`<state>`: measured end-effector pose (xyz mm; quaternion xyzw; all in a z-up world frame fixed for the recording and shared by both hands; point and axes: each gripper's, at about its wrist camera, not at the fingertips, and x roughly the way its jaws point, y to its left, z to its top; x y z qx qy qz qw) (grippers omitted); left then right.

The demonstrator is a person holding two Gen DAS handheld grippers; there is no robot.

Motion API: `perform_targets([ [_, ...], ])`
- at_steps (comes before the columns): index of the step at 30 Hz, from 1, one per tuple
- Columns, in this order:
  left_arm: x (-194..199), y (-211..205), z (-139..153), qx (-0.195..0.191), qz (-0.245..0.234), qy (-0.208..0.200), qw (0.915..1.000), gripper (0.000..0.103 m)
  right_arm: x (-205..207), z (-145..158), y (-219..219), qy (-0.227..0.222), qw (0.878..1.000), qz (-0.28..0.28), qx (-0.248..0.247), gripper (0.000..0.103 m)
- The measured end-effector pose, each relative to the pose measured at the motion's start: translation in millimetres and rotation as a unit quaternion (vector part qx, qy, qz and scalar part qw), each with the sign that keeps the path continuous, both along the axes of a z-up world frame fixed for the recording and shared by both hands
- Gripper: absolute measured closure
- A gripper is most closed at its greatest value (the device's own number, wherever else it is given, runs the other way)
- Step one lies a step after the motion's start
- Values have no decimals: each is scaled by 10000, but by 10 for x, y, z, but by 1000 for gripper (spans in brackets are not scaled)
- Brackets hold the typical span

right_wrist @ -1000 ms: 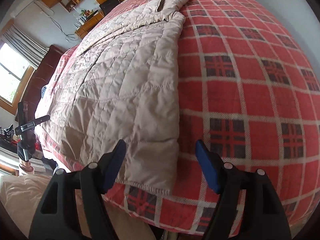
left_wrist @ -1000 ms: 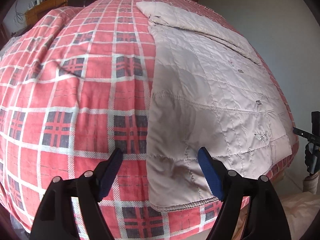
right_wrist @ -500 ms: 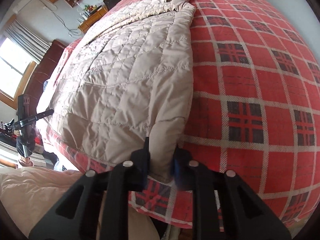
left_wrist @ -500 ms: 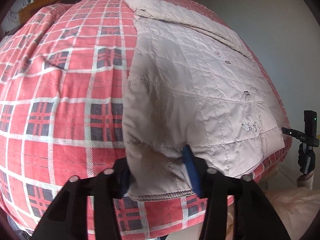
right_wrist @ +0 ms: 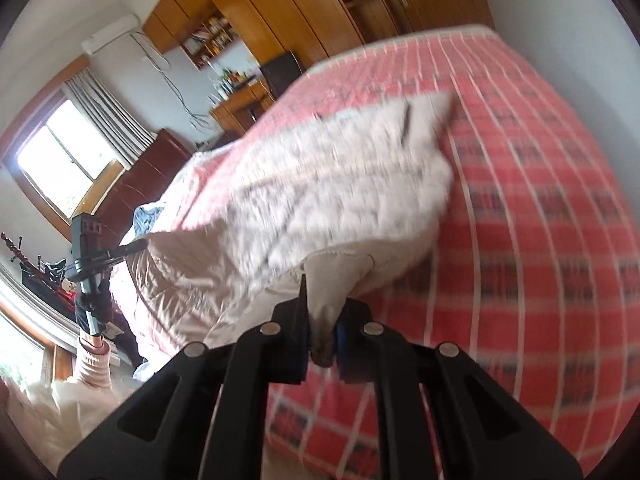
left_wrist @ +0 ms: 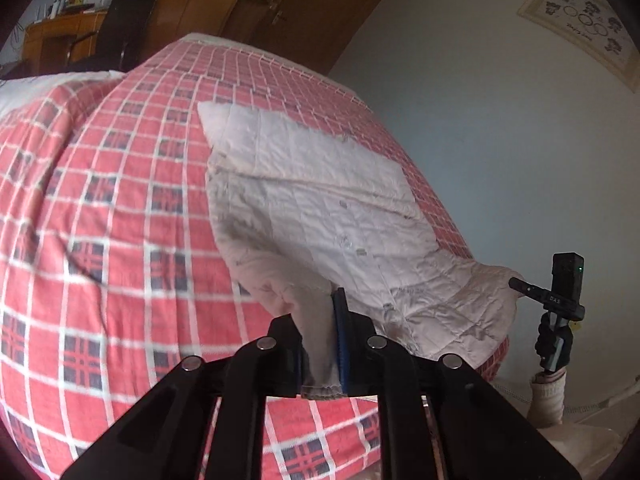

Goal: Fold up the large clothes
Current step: 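Lift the hem and fold it toward the collar with both grippers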

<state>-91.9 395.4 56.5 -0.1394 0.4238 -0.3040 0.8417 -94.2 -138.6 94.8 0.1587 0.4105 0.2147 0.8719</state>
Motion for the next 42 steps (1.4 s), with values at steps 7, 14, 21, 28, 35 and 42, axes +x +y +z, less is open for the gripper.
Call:
perform_targets([
  [7, 746, -81, 288, -266, 104, -296, 9992, 91, 828, 294, -135, -121, 9995, -186, 211, 94],
  [14, 1578, -87, 203, -388, 381, -105, 9985, 91, 1725, 191, -413, 259, 9969, -555, 496, 94],
  [21, 2462, -131, -191, -430, 727, 448, 9954, 91, 2530, -187, -623, 832, 9901, -918, 658, 94],
  [28, 3042, -244, -662, -298, 898, 1023, 9902, 90, 3051, -603, -666, 1313, 9829, -1109, 668, 94],
  [35, 3249, -187, -805, -683, 796, 1435, 9841, 78, 3200, -724, -687, 1567, 9801, -1050, 613, 77],
  [42, 3058, 305, -445, -1284, 1004, 1042, 9811, 37, 2908, -425, -888, 1099, 9848, -1173, 661, 18],
])
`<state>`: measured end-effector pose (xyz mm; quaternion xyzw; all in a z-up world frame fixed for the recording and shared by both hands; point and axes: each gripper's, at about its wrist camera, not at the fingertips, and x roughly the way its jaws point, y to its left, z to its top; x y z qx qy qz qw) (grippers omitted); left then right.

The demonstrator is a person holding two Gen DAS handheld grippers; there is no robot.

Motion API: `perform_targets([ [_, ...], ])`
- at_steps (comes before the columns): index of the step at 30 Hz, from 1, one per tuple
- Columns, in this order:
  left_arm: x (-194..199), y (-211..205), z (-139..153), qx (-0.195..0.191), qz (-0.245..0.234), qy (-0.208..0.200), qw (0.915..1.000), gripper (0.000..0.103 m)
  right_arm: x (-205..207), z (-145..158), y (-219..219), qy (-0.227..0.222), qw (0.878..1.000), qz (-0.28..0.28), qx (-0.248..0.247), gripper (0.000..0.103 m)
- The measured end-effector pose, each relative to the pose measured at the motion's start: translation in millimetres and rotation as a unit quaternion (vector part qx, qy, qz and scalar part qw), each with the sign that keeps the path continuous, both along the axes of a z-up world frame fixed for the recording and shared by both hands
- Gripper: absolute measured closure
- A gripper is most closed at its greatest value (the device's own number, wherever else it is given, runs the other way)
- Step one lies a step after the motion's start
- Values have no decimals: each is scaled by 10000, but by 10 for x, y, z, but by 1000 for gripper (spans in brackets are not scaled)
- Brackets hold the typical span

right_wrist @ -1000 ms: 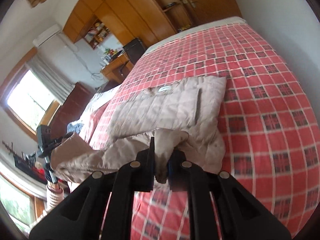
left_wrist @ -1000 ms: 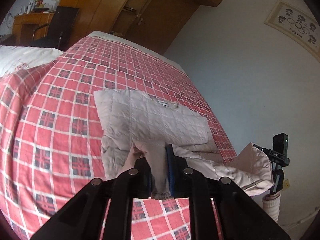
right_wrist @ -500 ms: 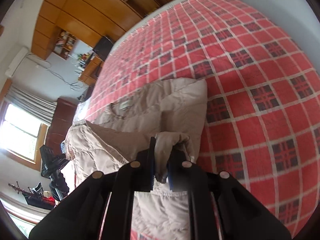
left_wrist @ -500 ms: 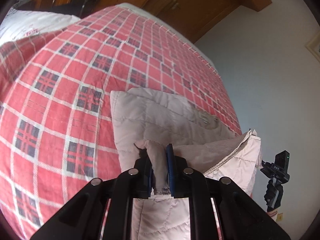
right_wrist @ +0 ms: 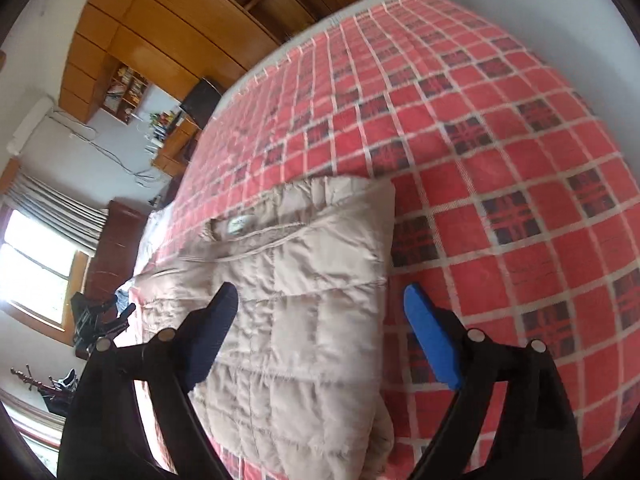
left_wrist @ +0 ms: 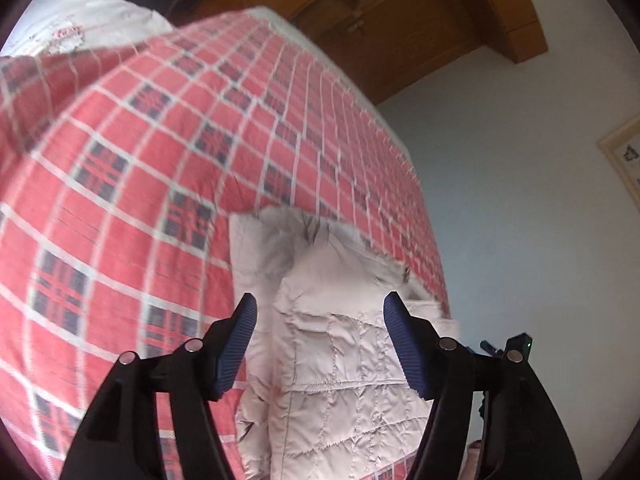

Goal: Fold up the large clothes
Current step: 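Lift the hem and fold it toward the collar with both grippers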

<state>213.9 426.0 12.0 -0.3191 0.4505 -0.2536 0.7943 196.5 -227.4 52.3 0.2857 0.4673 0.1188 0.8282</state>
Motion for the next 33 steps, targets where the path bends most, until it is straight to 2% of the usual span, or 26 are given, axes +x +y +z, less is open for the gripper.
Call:
perform_targets([
  [4, -208, 93, 41, 419, -22, -159, 9990, 34, -124, 9, 66, -42, 9996, 178, -236, 18],
  [9, -328, -131, -203, 875, -293, -49, 9957, 32, -26, -234, 324, 289, 9975, 331, -557, 18],
  [12, -251, -361, -375, 1210, -392, 111, 9918, 31, 68, -364, 413, 450, 9966, 258, -645, 33],
  [15, -193, -536, -426, 1570, -266, 99, 9872, 36, 93, -365, 553, 456, 9924, 281, -1105, 58],
  [16, -193, -588, -404, 1647, -221, 24, 9861, 54, 77, -341, 585, 403, 9920, 321, -1155, 75],
  [17, -214, -628, -372, 1662, -237, -60, 9858, 80, 51, -306, 605, 310, 9921, 376, -1156, 88],
  [18, -247, -680, -334, 1642, -322, -145, 9858, 85, 2, -234, 617, 163, 9920, 424, -1179, 91],
  [21, -421, -816, -122, 1966, -345, -640, 9778, 95, -115, -42, 614, -190, 9909, 493, -1236, 94],
  [26, -600, -869, 224, 1635, -372, -1142, 9792, 98, -209, 299, 621, -605, 9918, 505, -1003, 95],
  [29, -605, -863, 410, 1645, -157, -1401, 9762, 98, -124, 470, 607, -774, 9918, 379, -938, 95],
  [33, -390, -824, 561, 1559, 152, -1554, 9754, 98, 140, 598, 516, -858, 9921, 100, -910, 95],
])
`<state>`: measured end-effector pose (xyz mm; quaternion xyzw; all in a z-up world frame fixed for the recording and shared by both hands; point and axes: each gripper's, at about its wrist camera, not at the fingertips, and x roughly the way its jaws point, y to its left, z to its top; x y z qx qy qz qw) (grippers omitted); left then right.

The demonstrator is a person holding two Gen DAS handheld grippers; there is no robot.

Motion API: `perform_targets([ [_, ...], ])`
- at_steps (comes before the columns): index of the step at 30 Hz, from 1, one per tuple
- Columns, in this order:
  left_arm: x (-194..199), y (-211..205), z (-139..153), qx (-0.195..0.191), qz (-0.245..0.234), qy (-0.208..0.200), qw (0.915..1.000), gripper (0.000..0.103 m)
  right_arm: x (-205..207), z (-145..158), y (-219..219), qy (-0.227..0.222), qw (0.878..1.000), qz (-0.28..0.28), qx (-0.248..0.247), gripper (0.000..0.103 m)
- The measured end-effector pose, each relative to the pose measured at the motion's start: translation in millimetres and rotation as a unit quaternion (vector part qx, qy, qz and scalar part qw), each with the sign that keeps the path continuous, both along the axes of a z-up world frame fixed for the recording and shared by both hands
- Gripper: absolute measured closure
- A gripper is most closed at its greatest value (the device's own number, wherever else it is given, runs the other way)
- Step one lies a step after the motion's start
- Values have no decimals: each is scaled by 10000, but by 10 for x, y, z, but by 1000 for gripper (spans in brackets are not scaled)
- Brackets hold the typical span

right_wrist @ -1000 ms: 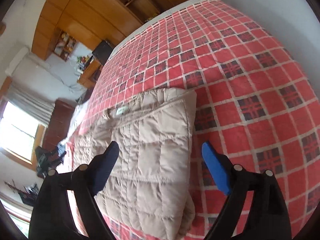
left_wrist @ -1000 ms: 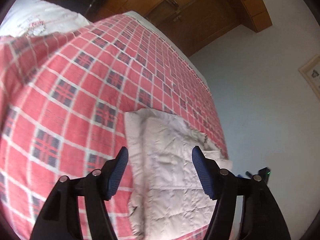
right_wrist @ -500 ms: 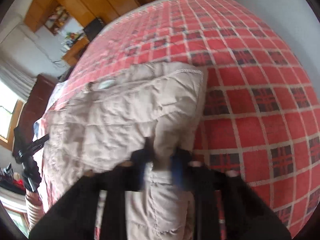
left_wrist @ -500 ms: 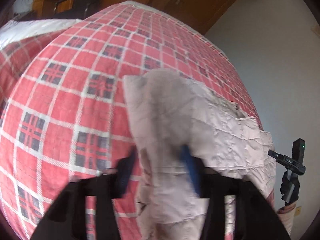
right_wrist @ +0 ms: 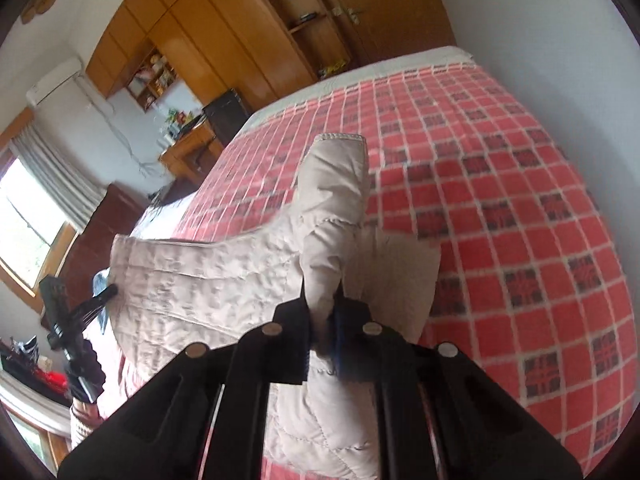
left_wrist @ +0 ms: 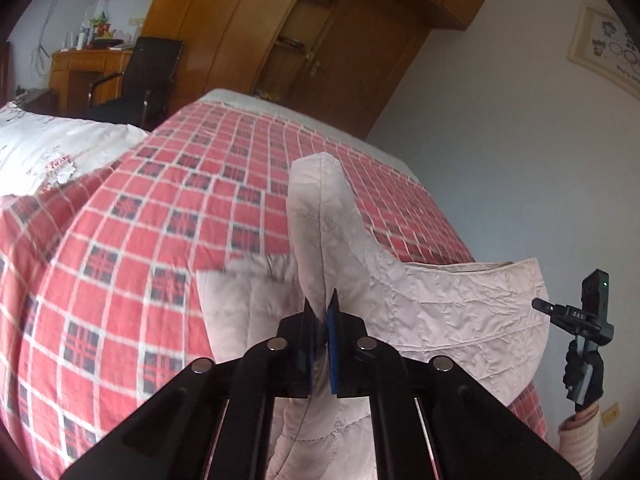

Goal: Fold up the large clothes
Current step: 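Lift the hem and fold it toward the collar with both grippers, then lay the folded hem onto the jacket and open both grippers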

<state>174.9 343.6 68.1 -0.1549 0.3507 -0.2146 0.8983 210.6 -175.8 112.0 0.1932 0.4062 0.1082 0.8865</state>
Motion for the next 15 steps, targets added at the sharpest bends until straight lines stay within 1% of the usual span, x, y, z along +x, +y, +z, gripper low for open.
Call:
perform_targets([
  [2, 185, 26, -5, -1, 123, 2, 9999, 98, 199, -43, -67, 102, 9998, -161, 91, 95],
  [4, 382, 43, -87, -25, 224, 122, 9997, 98, 373, -146, -123, 236, 9991, -311, 145, 95],
  [7, 662, 30, -365, 38, 295, 624, 9976, 98, 602, -413, -167, 559, 9972, -433, 237, 95],
  [10, 907, 9, -786, 174, 357, 1322, 9904, 97, 766, -735, -172, 908, 9941, -569, 164, 95],
  [12, 980, 20, -991, 240, 389, 1537, 9871, 93, 836, -924, -178, 1103, 9918, -633, 107, 95],
  [14, 1005, 38, -1116, 156, 366, 1638, 9857, 91, 859, -1047, -179, 1208, 9904, -659, 105, 94],
  [15, 998, 49, -1134, 102, 367, 1652, 9855, 91, 861, -1077, -179, 1234, 9901, -663, 87, 93],
])
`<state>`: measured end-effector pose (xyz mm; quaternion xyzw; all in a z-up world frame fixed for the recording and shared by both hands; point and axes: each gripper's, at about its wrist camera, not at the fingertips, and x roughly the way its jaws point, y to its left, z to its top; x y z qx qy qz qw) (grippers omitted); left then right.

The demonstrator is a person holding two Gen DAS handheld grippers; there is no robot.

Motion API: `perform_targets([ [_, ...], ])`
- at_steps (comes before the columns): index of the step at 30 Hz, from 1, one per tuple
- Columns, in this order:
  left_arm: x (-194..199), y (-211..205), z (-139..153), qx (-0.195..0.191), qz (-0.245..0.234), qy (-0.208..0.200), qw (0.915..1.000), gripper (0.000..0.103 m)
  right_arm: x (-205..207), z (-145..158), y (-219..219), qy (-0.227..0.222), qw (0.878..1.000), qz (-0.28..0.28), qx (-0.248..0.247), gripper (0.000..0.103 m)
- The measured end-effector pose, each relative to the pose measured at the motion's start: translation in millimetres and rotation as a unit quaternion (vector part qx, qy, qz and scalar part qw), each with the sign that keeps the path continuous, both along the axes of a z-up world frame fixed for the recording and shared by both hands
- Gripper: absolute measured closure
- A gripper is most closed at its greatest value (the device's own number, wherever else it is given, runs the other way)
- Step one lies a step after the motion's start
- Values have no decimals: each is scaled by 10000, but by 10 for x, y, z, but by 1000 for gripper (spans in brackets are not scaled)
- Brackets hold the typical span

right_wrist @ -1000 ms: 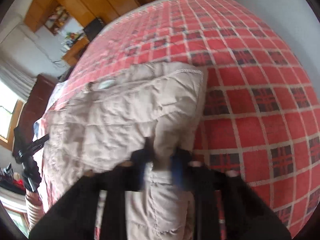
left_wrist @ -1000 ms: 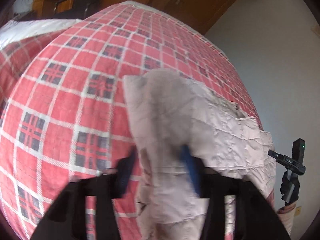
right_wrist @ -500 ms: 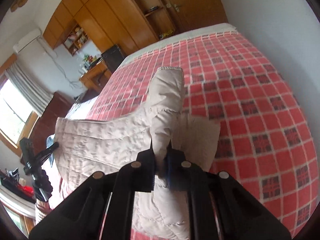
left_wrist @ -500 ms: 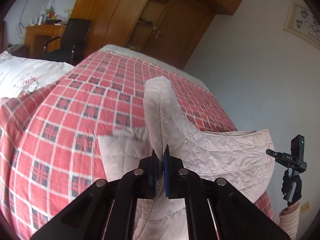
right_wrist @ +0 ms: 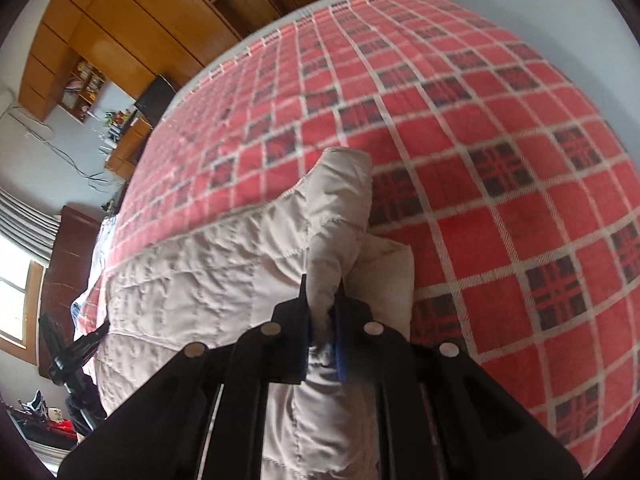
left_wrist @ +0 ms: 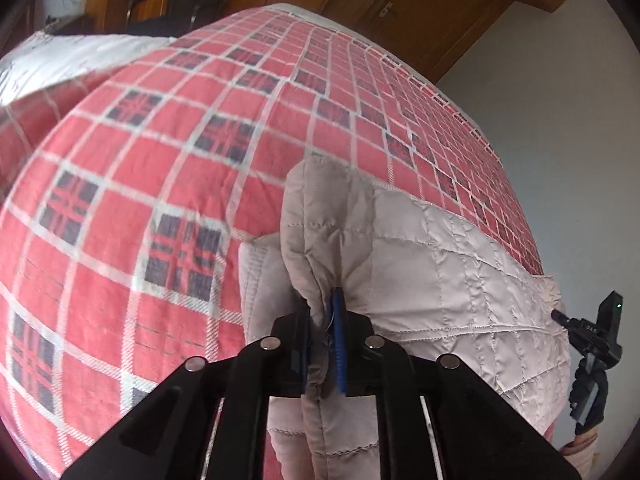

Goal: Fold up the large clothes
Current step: 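Lay the folded hem onto the jacket and open both grippers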

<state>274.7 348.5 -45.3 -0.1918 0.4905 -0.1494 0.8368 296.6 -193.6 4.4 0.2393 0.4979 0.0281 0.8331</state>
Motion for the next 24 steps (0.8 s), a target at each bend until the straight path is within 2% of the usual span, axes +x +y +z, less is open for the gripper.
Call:
perform_targets([
  [3, -41, 35, 50, -56, 16, 48, 10000, 85, -48, 8, 20, 21, 9999, 70, -90, 86],
  [5, -150, 116, 154, -176, 64, 9, 9998, 75, -129, 100, -2, -83, 9998, 94, -175, 75],
  [8, -358, 273, 287, -292, 5, -102, 9995, 57, -370, 260, 18, -295, 9988, 282, -279, 65],
  [12, -803, 357, 336, -332, -274, -196, 9989, 46, -827, 292, 0, -406, 9976, 563, 49, 57],
  [13, -913, 362, 326, -350, -330, -190, 9987, 46, -956, 266, 5, -401, 9970, 648, 122, 54],
  [19, -1413, 236, 232, -512, -676, -252, 9961, 48, -1451, 24, 127, -236, 9943, 968, 379, 54],
  [21, -1457, 159, 204, -494, -683, -257, 9961, 60, -1530, -8, 199, -191, 9952, 929, 222, 62],
  [22, -1470, 121, 190, -428, -680, -231, 9965, 75, -1567, 9, 234, -210, 9954, 930, 81, 72],
  [23, -1476, 83, 183, -262, -652, -227, 9973, 81, -1602, 37, 262, -230, 9955, 920, 58, 81],
  [24, -1481, 58, 178, -119, -641, -227, 9976, 83, -1632, 72, 251, -278, 9955, 888, 161, 84],
])
